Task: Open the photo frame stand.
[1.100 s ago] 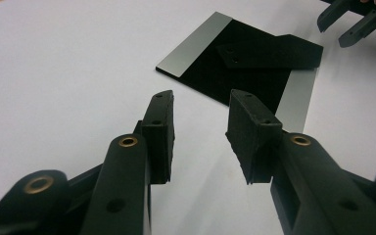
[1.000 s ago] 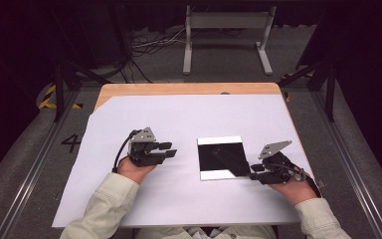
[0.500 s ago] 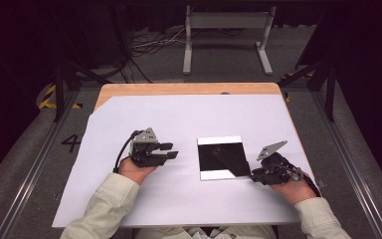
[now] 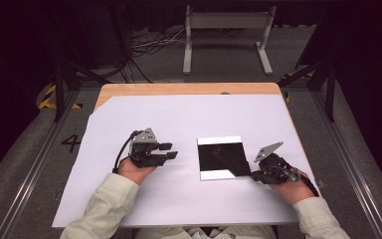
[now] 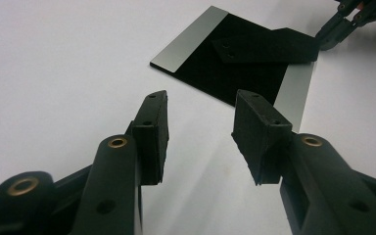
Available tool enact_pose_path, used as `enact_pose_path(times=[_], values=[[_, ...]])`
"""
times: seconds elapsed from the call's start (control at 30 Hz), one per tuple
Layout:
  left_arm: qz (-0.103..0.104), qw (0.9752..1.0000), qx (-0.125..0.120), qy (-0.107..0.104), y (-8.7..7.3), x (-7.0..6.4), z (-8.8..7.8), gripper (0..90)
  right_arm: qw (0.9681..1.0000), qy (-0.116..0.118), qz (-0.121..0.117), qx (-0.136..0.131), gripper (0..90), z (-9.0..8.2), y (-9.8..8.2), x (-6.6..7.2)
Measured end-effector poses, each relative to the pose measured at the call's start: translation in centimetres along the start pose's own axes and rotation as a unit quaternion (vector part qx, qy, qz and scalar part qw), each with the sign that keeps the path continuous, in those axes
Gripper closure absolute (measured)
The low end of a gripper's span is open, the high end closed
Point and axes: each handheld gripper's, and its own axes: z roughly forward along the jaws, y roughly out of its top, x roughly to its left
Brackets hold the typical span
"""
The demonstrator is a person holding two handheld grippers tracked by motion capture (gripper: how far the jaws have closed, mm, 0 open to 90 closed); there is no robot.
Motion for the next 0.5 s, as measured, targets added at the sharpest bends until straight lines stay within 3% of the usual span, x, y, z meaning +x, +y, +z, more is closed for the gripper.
enact_pose_path(times=[0.3,0.5], values=[[0.002,1.0000,0.006,-0.002,-0.1,0.0,0.3,56.9,0.9999,0.000,0.000,-0.011,90.0,-0.7,0.1,0.0],[-0.003,1.0000,0.005,-0.001,-0.1,0.0,0.3,56.8,0.9994,0.001,0.001,-0.035,90.0,-1.6,0.2,0.0]])
